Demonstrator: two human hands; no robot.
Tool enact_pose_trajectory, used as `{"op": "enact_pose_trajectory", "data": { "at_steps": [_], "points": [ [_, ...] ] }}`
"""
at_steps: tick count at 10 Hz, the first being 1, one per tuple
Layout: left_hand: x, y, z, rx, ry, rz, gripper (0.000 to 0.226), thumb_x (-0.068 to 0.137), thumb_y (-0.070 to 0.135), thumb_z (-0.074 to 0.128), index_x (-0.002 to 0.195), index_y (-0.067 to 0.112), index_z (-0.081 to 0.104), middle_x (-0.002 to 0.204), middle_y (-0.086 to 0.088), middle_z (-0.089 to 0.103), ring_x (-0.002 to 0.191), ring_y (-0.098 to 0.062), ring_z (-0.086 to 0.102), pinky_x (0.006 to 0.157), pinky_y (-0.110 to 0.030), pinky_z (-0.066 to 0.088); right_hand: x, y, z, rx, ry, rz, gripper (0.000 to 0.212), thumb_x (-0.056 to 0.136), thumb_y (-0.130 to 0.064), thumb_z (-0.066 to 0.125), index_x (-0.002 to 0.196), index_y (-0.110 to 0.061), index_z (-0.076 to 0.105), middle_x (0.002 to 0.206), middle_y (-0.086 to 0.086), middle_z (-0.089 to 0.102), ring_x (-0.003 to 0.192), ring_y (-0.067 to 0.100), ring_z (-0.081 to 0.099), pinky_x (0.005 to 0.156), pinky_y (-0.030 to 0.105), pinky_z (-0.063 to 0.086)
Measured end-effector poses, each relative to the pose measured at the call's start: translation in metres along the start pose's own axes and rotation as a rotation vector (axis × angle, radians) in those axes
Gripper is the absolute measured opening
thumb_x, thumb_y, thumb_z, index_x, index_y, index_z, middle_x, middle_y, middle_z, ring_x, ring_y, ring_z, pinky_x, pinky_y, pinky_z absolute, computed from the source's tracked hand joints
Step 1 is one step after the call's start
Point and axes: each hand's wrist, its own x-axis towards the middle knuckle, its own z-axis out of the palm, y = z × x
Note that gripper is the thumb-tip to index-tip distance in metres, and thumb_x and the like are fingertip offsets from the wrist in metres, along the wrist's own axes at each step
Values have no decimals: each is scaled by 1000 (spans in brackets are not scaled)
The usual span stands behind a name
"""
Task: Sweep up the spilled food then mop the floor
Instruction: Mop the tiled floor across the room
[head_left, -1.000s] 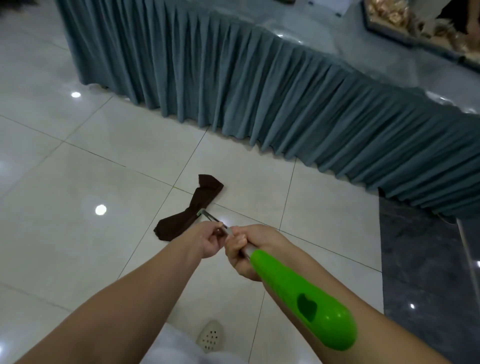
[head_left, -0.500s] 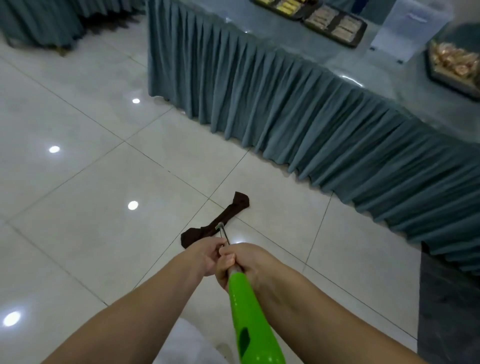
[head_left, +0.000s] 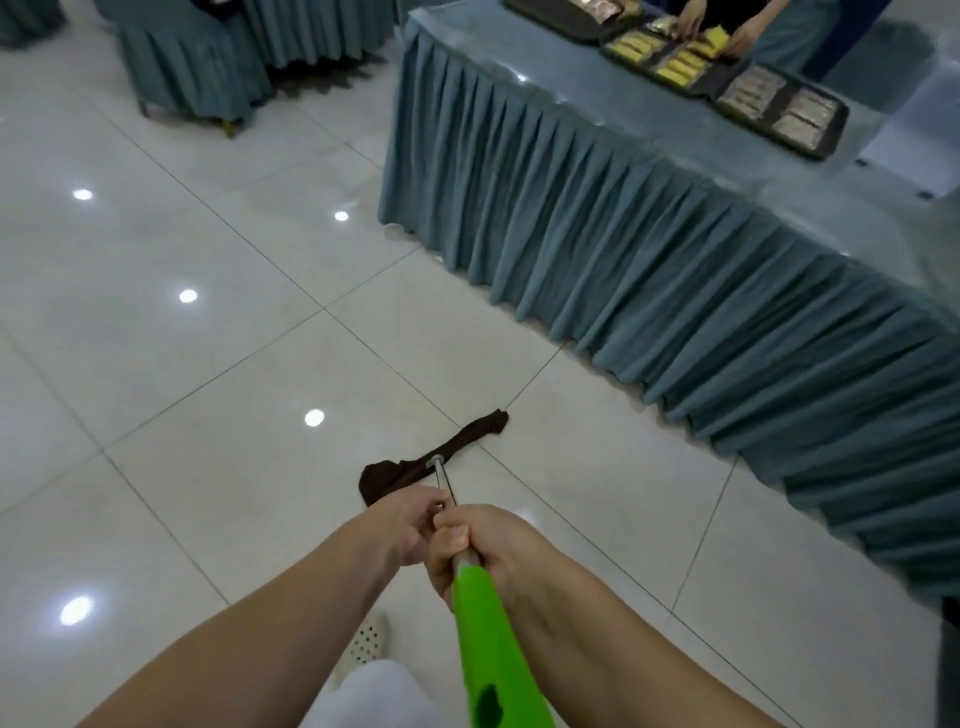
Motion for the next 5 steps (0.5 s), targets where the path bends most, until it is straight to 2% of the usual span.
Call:
{"op": "enact_pose_trajectory", "data": {
  "at_steps": [1, 2, 3, 4, 5],
  "points": [
    [4, 30, -22, -34, 30, 24, 33, 99, 6, 39, 65, 4, 42, 57, -9, 39, 48, -18, 38, 29, -9, 31, 23, -13, 35, 0, 42, -21, 34, 95, 3, 35, 66, -11, 44, 55, 1, 37, 18, 8, 30, 23, 8, 27],
    [14, 55, -42, -31, 23, 53, 33, 99, 4, 39, 66, 6, 43, 41, -4, 44, 25, -10, 44, 27, -9, 31, 38, -25, 65, -2, 8, 21, 34, 94, 3, 36, 65, -12, 43, 40, 1, 36, 17, 8, 31, 23, 9, 27],
    [38, 81, -54, -76, 35, 23, 33, 100, 1, 36, 68, 8, 42, 31, 2, 45, 26, -6, 45, 30, -11, 37, 54, -42, 78, 5, -17, 18, 31, 93, 4, 36, 68, -10, 45, 34, 2, 37, 18, 9, 30, 23, 9, 27],
    [60, 99, -59, -126, 30, -45, 30, 96, 5, 39, 67, 3, 43, 42, -8, 47, 48, -17, 50, 38, -18, 46, 59, -60, 86, -13, -15, 16, 26, 95, 2, 38, 73, -7, 48, 38, 3, 40, 19, 8, 32, 23, 10, 29],
    [80, 109, -55, -183, -14, -67, 33, 98, 1, 36, 66, -3, 41, 35, -14, 50, 28, -22, 52, 27, -21, 43, 58, -76, 74, 8, -56, 32, 23, 98, -3, 39, 78, -4, 50, 38, 3, 37, 21, 8, 35, 24, 13, 32]
  ]
}}
